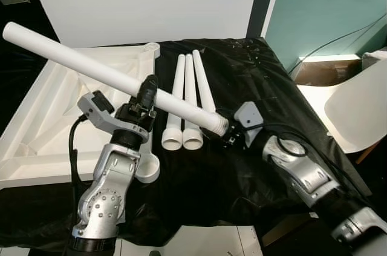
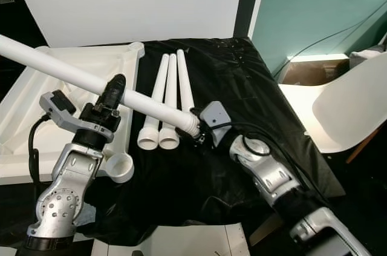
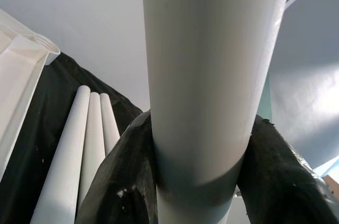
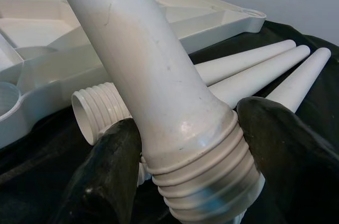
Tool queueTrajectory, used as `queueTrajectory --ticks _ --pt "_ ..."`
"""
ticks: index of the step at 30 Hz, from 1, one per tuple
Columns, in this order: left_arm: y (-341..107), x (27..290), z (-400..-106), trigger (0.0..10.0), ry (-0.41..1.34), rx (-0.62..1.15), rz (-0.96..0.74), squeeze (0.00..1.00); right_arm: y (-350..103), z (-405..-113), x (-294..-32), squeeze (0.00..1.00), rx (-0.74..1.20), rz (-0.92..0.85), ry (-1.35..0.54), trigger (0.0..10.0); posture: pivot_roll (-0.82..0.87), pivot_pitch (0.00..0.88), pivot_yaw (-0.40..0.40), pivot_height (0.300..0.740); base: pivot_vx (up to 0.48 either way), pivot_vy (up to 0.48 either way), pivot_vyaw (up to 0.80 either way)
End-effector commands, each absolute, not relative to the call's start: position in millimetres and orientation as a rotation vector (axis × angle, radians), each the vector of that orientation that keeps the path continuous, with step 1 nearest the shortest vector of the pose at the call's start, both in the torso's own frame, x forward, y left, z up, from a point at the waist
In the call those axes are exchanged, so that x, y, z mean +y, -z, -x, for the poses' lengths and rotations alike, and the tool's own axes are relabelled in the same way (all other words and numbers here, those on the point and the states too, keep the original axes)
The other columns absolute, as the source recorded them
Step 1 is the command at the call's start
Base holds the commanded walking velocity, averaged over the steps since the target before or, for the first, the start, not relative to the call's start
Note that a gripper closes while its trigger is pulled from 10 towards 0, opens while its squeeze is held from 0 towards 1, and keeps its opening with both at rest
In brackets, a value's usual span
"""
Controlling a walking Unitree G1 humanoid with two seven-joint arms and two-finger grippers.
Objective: Building children table
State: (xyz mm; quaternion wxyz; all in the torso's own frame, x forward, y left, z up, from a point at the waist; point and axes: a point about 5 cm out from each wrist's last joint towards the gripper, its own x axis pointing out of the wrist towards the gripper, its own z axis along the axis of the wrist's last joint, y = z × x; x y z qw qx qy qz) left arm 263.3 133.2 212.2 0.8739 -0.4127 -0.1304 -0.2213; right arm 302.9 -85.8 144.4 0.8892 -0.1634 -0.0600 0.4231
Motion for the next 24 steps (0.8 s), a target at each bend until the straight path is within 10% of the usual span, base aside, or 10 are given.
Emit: queueTrajectory --ticks 1,14,15,18,19,21,22,24 --pt "-242 97 -232 0.0 1.085 -0.510 0.835 0.00 -134 -301 -75 0.00 -0.075 0.375 -0.928 10.0 0.00 0.000 -0.015 0.740 0.000 0.000 0.00" --pt "-238 78 -226 0.0 1.204 -0.430 0.705 0.00 -132 -300 -62 0.00 -0.084 0.467 -0.949 10.0 -0.01 0.000 -0.006 0.740 0.000 0.000 0.00" --pt "-237 76 -226 0.0 1.213 -0.422 0.688 0.00 -129 -298 -62 0.00 -0.075 0.466 -0.954 0.0 -0.01 0.000 -0.003 0.740 0.000 0.000 0.00" --pt "-237 74 -226 0.4 1.217 -0.419 0.680 0.00 -127 -297 -63 0.00 -0.065 0.462 -0.957 0.0 -0.01 0.000 -0.002 0.740 0.000 0.000 0.00" --pt "-238 72 -226 3.4 1.220 -0.420 0.678 0.00 -125 -297 -64 0.00 -0.053 0.464 -0.953 0.0 -0.02 0.000 0.002 0.740 0.000 0.000 0.00" --pt "-239 71 -226 3.4 1.221 -0.422 0.678 0.00 -123 -296 -65 0.00 -0.046 0.468 -0.950 0.0 -0.02 0.000 0.002 0.740 0.000 0.000 0.00" --pt "-240 71 -227 10.0 1.209 -0.430 0.680 0.00 -122 -298 -67 0.00 -0.036 0.473 -0.938 0.0 -0.02 0.000 0.005 0.740 0.000 0.000 0.00" --pt "-242 73 -229 10.0 1.189 -0.441 0.688 0.00 -121 -299 -69 0.00 -0.027 0.475 -0.919 0.0 -0.02 0.000 0.006 0.740 0.000 0.000 0.00"
